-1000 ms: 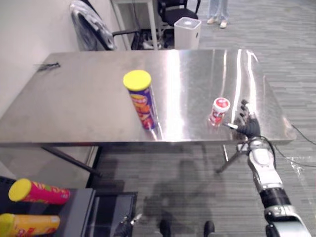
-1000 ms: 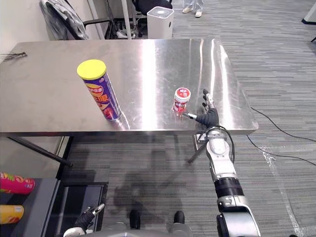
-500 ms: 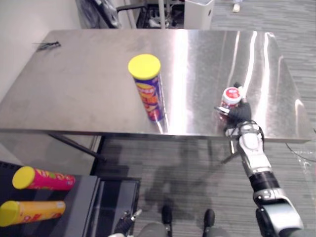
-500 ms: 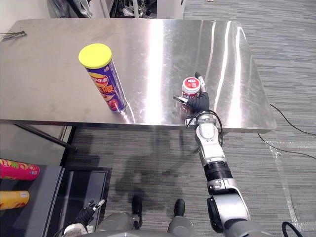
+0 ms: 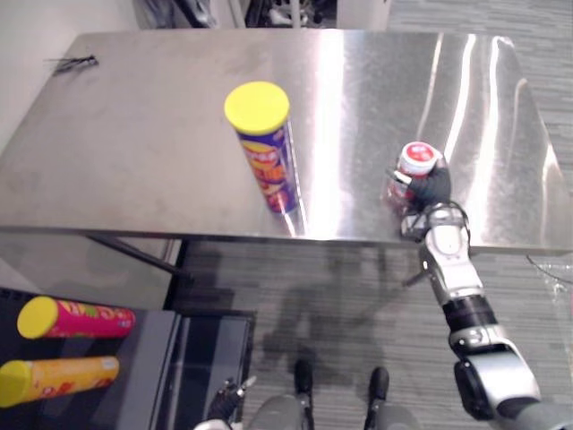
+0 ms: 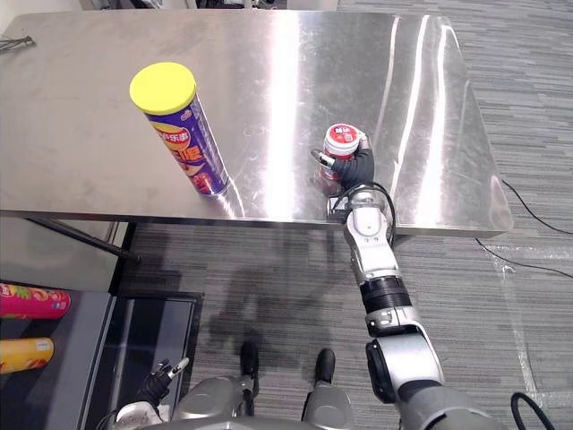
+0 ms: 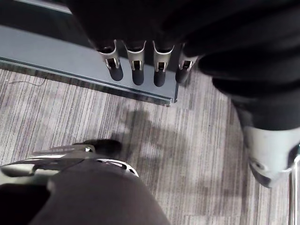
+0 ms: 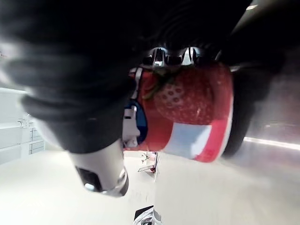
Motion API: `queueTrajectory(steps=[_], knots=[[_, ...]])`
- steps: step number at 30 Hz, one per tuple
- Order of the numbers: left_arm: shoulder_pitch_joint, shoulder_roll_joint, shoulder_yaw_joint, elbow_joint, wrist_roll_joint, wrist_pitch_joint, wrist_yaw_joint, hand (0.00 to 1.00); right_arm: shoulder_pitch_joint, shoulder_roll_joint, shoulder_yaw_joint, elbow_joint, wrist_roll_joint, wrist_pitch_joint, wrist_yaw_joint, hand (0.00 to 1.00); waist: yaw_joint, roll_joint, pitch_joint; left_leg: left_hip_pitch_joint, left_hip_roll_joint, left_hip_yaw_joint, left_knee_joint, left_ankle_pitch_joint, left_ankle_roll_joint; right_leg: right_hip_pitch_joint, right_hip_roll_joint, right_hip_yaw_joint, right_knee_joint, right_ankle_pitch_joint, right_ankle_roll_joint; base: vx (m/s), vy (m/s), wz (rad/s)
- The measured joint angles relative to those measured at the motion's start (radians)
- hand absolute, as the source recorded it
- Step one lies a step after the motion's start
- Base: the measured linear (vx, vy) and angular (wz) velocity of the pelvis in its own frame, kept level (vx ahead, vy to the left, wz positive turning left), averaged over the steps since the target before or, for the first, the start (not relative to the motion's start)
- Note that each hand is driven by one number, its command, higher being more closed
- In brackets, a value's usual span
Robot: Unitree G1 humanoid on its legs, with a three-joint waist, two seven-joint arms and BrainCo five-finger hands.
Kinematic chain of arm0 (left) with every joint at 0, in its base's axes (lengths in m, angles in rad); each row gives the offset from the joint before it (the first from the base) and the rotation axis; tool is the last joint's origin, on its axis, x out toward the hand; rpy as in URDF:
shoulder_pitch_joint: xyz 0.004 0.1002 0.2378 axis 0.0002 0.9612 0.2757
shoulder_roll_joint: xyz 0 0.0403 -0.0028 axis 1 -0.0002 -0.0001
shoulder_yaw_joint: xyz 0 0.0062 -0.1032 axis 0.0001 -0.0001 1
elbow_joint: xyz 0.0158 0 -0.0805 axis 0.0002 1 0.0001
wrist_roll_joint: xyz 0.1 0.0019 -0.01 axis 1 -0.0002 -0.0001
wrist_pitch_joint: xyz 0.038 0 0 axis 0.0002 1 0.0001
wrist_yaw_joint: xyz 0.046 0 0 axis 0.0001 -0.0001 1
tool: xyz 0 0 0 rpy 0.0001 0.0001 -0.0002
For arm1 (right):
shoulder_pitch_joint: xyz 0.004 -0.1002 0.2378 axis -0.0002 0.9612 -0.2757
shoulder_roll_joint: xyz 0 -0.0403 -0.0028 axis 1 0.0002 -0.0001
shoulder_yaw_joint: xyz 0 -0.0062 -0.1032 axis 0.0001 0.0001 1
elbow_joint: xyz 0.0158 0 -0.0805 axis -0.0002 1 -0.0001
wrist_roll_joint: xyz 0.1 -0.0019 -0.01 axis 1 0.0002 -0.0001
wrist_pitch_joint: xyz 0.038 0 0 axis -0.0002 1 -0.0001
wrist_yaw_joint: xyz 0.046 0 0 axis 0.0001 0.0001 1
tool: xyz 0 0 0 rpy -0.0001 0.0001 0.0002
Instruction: Put the gum and the chips on the shelf.
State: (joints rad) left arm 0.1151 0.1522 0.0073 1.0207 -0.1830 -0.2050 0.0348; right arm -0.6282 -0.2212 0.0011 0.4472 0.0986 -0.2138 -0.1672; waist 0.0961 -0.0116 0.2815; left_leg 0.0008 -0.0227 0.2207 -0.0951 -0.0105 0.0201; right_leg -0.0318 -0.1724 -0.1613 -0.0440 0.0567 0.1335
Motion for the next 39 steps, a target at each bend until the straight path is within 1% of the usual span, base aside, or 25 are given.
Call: queueTrajectory(steps=[6, 9, 14, 18, 20, 22, 23, 24, 27, 29, 31, 32, 34, 35, 37, 39], knots=[[0.0, -0.001, 0.001, -0.007, 0.003, 0.006, 0.002, 0.0, 0.007, 0.017, 0.0, -0.022, -0.012, 0.006, -0.002, 1.0, 0.0, 0.0, 0.004, 0.0, -0.003, 0.015, 0.0, 0.0, 0.0, -0.001, -0.002, 0.003, -0.01, 0.012, 0.001, -0.02, -0.002, -0.06], [0.0, -0.001, 0.009, -0.016, 0.008, 0.012, 0.002, 0.0, 0.059, 0.026, 0.001, -0.13, -0.022, 0.009, -0.001, 1.0, 0.003, -0.001, 0.004, 0.001, 0.001, 0.016, 0.0, 0.0, -0.001, -0.001, 0.001, 0.004, -0.01, 0.012, 0.001, -0.03, -0.038, -0.02], [0.007, -0.01, 0.039, -0.02, 0.015, 0.013, 0.002, 0.0, 0.154, 0.008, -0.002, -0.364, -0.023, 0.006, 0.006, 1.0, -0.007, -0.003, 0.002, 0.006, 0.002, 0.021, 0.0, 0.0, -0.001, 0.001, 0.0, 0.009, -0.01, 0.012, 0.001, -0.01, -0.01, -0.01], [0.009, -0.009, 0.041, -0.025, 0.047, 0.014, 0.001, 0.0, 0.238, -0.019, -0.024, -0.525, -0.021, -0.01, 0.048, 1.0, -0.012, -0.012, -0.003, 0.02, 0.005, 0.025, 0.0, -0.001, -0.002, 0.013, 0.0, 0.013, -0.01, 0.012, 0.001, -0.01, -0.01, -0.02], [0.013, -0.008, 0.053, -0.025, 0.049, 0.014, 0.0, 0.0, 0.288, -0.021, -0.036, -0.581, -0.019, -0.017, 0.063, 1.0, -0.015, -0.022, -0.018, 0.025, 0.007, 0.025, 0.0, -0.003, -0.004, 0.018, 0.0, 0.013, -0.01, 0.012, 0.001, 0.0, 0.0, 0.0], [0.021, -0.008, 0.077, -0.025, 0.049, 0.014, -0.004, 0.0, 0.362, -0.028, -0.035, -0.643, -0.009, -0.031, 0.103, 1.0, -0.018, -0.046, -0.044, 0.025, 0.009, 0.029, 0.0, -0.004, -0.005, 0.019, 0.002, 0.015, -0.017, 0.012, 0.001, -0.02, -0.038, -0.06], [0.022, -0.007, 0.078, -0.024, 0.05, 0.014, -0.005, 0.0, 0.37, -0.028, -0.036, -0.648, -0.007, -0.035, 0.109, 1.0, -0.019, -0.048, -0.047, 0.025, 0.009, 0.03, 0.0, -0.004, -0.005, 0.019, 0.002, 0.015, -0.017, 0.012, 0.001, -0.03, -0.039, -0.05], [0.028, -0.001, 0.078, -0.024, 0.051, 0.014, -0.007, 0.0, 0.401, -0.028, -0.036, -0.671, 0.002, -0.04, 0.127, 1.0, -0.028, -0.053, -0.06, 0.025, 0.009, 0.03, 0.0, -0.004, -0.005, 0.019, 0.002, 0.015, -0.018, 0.012, 0.001, 0.0, 0.0, 0.0], [0.043, -0.001, 0.079, -0.02, 0.058, 0.018, -0.007, 0.0, 0.477, -0.028, -0.044, -0.716, 0.03, -0.051, 0.161, 1.0, -0.04, -0.054, -0.095, 0.027, 0.008, 0.028, 0.0, -0.004, -0.005, 0.022, 0.002, 0.012, -0.018, 0.011, 0.0, -0.02, -0.023, 0.01], [0.042, -0.002, 0.079, -0.009, 0.074, 0.018, -0.008, 0.0, 0.522, -0.027, -0.05, -0.735, 0.038, -0.054, 0.175, 1.0, -0.045, -0.052, -0.103, 0.041, 0.009, 0.022, 0.0, -0.004, -0.005, 0.038, 0.002, 0.006, -0.016, 0.01, -0.001, -0.03, -0.027, 0.05], [0.044, -0.002, 0.079, 0.006, 0.077, 0.019, -0.009, 0.0, 0.582, -0.027, -0.066, -0.769, 0.061, -0.055, 0.19, 1.0, -0.056, -0.049, -0.119, 0.045, 0.011, 0.013, 0.0, -0.005, -0.007, 0.034, 0.002, 0.001, 0.009, -0.002, -0.017, -0.05, -0.024, 0.07], [0.044, -0.002, 0.079, 0.008, 0.077, 0.019, -0.009, 0.0, 0.592, -0.026, -0.072, -0.777, 0.066, -0.055, 0.196, 1.0, -0.058, -0.049, -0.119, 0.048, 0.011, 0.012, 0.0, -0.007, -0.01, 0.031, 0.001, 0.0, 0.022, -0.009, -0.016, -0.05, -0.014, 0.05], [0.045, -0.001, 0.078, 0.013, 0.078, 0.019, -0.011, 0.0, 0.631, -0.026, -0.08, -0.804, 0.078, -0.061, 0.205, 1.0, -0.067, -0.049, -0.119, 0.051, 0.01, 0.006, 0.013, -0.013, -0.016, 0.012, -0.005, -0.005, 0.095, -0.056, -0.017, -0.05, -0.025, 0.08], [0.045, -0.001, 0.078, 0.013, 0.077, 0.019, -0.012, 0.0, 0.639, -0.026, -0.08, -0.807, 0.079, -0.062, 0.206, 1.0, -0.068, -0.05, -0.119, 0.046, 0.009, 0.001, 0.029, -0.019, -0.017, 0.006, -0.008, -0.008, 0.117, -0.069, -0.017, -0.05, -0.041, 0.17], [0.04, 0.0, 0.079, 0.013, 0.074, 0.019, -0.018, 0.0, 0.662, -0.022, -0.079, -0.811, 0.079, -0.063, 0.21, 1.0, -0.068, -0.05, -0.12, 0.004, 0.009, -0.035, 0.107, -0.044, -0.019, -0.016, -0.026, -0.036, 0.194, -0.12, -0.022, -0.06, -0.054, 0.47], [0.036, 0.0, 0.079, 0.014, 0.068, 0.02, -0.02, 0.0, 0.663, -0.016, -0.069, -0.812, 0.082, -0.063, 0.215, 1.0, -0.068, -0.049, -0.119, -0.03, 0.011, -0.068, 0.155, -0.047, -0.018, -0.022, -0.033, -0.067, 0.224, -0.145, -0.025, -0.05, -0.061, 0.59]])
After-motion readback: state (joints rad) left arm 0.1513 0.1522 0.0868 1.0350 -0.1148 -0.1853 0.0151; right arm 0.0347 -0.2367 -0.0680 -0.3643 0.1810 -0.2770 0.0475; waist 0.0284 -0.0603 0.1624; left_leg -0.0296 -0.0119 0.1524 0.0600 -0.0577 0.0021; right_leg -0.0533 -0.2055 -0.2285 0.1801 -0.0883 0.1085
